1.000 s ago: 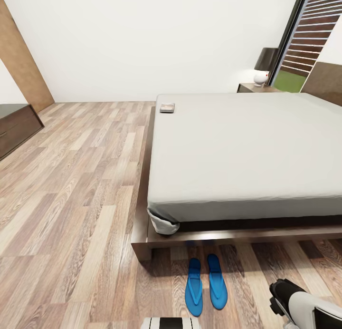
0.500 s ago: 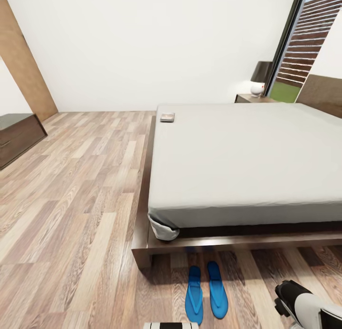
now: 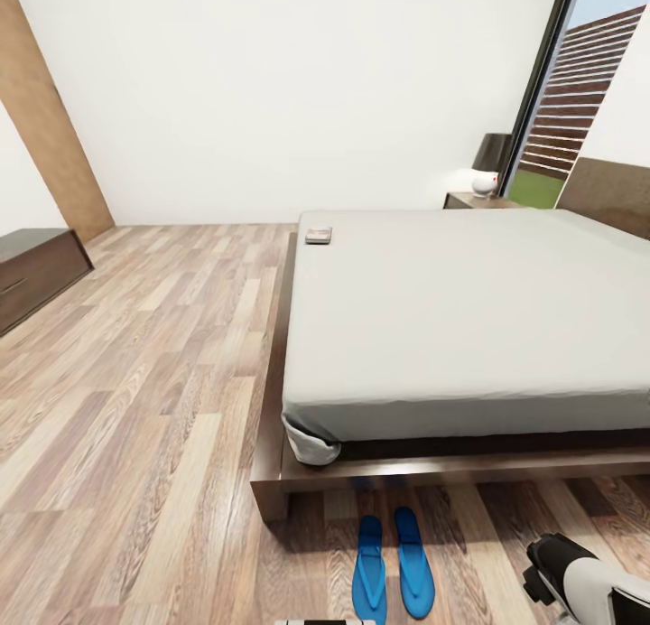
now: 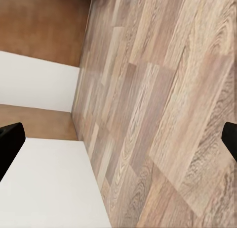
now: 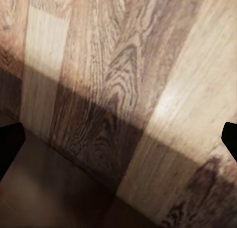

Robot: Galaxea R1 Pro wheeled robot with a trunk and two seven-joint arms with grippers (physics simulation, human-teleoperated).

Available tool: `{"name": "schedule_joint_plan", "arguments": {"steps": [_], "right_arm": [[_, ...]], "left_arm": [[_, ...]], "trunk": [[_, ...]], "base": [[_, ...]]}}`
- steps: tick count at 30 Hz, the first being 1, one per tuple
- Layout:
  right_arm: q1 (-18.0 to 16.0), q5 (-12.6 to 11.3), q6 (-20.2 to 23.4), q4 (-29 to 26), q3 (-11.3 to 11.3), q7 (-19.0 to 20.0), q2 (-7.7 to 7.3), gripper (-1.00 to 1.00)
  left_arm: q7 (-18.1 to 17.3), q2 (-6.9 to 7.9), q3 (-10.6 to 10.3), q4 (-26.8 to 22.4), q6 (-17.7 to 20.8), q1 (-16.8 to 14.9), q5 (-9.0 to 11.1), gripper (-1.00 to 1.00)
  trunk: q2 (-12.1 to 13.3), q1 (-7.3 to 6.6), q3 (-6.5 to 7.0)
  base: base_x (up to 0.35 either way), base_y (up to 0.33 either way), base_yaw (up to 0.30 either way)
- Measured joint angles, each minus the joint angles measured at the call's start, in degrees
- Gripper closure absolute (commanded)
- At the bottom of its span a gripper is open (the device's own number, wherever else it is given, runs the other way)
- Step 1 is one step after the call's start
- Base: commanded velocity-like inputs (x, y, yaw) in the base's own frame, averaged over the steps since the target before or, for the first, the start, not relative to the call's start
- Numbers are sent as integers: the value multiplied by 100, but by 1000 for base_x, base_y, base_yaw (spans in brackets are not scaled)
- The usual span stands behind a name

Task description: In the bedroom, move the book from the bed onto either nightstand, and place the two sandals side by side next to the bed.

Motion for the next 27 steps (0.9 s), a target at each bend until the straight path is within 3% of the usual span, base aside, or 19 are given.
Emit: {"name": "schedule_joint_plan", "arguments": {"steps": [7,12,27], "right_arm": [[92,-5,-4,11,-1,-68,-4,-100],[149,-2,-5,14,3,-169,-9,-100],[267,-6,-4,9,12,-223,-47,-100]], "left_arm": [[-173,0,3,0,1,80,3,-100],[-324,0,3,0,2,140,5,-100],[-432,0,4,-3,-8,181,-3,-100]], "trunk": [[8,-16,132],[207,-125,222],[329,-191,277]], "base": [[0,0,0],[0,0,0],[0,0,0]]}}
